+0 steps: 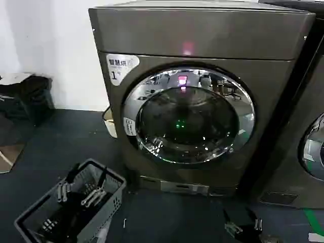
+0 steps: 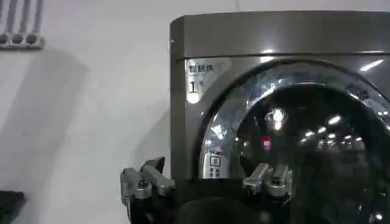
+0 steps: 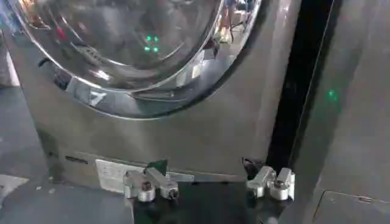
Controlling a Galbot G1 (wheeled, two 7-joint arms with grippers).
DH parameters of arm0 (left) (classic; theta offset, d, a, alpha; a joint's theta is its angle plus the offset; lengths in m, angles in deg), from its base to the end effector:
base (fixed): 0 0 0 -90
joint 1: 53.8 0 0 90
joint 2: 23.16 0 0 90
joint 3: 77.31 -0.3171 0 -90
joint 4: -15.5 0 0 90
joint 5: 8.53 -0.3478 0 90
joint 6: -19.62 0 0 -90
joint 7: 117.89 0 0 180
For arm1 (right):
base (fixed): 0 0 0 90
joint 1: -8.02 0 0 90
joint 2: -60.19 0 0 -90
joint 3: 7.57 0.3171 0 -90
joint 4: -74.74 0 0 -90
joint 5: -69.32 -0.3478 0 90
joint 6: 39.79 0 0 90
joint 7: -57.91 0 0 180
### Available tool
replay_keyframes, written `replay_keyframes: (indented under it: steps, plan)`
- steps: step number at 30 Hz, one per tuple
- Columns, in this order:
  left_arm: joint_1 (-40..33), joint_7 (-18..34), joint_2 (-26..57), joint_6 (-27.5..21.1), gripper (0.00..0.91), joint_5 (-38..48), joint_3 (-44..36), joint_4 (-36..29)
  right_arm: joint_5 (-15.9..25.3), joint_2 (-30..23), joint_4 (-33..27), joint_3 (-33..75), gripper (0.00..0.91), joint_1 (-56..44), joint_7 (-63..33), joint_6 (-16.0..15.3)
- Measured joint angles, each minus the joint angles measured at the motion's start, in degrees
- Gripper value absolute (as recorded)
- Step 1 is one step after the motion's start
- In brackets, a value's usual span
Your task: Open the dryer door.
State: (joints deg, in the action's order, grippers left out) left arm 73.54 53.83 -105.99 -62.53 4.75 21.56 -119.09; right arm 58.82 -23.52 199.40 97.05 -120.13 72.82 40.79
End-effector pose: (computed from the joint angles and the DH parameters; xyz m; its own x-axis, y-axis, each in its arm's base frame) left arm 0.1536 0.0470 -0.2022 -0.9543 0.1184 -0.2742 0.1223 0.9925 0.0028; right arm 0.1493 -0.0848 -0.2580 -0.9736 -0.1084 0.2007 -0.1121 0.9937 -0.0070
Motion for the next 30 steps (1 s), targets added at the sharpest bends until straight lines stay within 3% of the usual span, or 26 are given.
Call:
replay_keyframes:
  steps: [8, 14, 19, 24, 30]
  plan:
    - [-0.29, -0.79, -0.12, -0.9, 0.907, 0.83, 0.59, 0.0, -8.3, 9.01, 0.84, -2.37, 0.907, 8.08, 3.62, -2.73]
    - [0.19, -3.35, -0.27, -3.85, 0.907, 1.65, 1.99, -1.54, -14.85, 19.12, -0.81, -6.38, 0.907, 17.05, 4.17, -5.22]
    - [-0.33, -3.56, -0.88, -3.78, 0.907, 1.5, 3.41, -1.37, -16.06, 25.29, -3.92, -13.17, 0.907, 25.78, 4.08, -6.28]
    - [-0.31, -4.26, -1.6, -3.66, 0.907, 0.61, 3.67, -1.21, -16.34, 26.34, -8.72, -23.0, 0.907, 37.39, 4.02, -6.96]
    - [0.94, -4.45, -2.23, -3.09, 0.907, -0.85, 3.82, -1.59, -14.98, 23.27, -15.84, -32.24, 0.907, 48.51, 4.52, -6.97]
